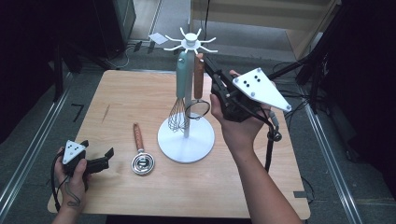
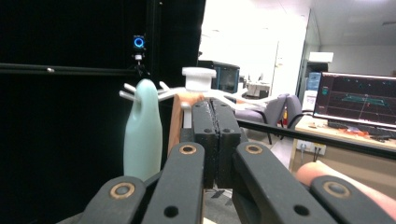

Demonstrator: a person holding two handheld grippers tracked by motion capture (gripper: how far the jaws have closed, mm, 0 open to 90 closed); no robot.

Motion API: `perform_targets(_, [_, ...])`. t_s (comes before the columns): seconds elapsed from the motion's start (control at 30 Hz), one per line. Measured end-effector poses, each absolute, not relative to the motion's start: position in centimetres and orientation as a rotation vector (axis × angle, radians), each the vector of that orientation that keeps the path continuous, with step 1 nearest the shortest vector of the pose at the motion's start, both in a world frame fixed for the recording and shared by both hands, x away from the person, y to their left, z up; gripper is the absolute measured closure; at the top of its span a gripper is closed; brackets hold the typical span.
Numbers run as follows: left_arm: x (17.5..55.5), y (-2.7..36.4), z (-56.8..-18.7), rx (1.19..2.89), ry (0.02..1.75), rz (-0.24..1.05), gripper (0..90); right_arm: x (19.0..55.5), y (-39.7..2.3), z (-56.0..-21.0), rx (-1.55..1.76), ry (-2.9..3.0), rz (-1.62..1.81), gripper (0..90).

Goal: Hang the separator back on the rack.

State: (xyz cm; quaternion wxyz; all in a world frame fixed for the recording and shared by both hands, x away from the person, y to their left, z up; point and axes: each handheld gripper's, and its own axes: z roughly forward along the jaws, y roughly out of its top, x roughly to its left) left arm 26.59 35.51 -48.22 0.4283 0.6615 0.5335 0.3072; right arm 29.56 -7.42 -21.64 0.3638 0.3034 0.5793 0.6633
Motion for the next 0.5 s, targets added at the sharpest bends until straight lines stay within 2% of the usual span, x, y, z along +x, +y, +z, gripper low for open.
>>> perform_targets(0.5, [26.6, 35.5, -48.2, 1.652, 1.331, 0.769, 0.0, 29.1, -6.1, -21.3, 0.737, 1.524, 1.732, 90.0])
